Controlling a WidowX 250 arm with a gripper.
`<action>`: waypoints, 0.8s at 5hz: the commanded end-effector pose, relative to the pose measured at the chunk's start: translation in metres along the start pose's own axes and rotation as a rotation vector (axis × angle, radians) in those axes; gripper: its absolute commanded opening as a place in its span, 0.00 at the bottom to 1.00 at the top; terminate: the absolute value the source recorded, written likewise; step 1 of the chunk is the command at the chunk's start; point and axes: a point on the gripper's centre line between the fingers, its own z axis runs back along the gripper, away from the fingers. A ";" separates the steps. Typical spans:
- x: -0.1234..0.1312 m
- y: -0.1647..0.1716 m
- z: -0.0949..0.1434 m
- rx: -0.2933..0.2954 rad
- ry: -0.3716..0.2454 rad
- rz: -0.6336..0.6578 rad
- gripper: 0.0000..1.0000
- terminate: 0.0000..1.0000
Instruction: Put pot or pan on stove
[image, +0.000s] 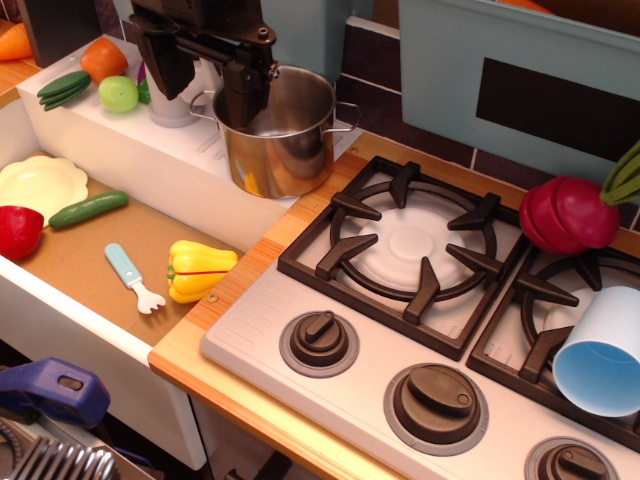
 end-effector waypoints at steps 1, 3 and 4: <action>0.000 0.000 0.000 0.000 0.000 0.000 1.00 0.00; 0.025 -0.006 -0.012 0.041 -0.144 -0.342 1.00 0.00; 0.028 -0.007 -0.025 -0.009 -0.195 -0.428 1.00 0.00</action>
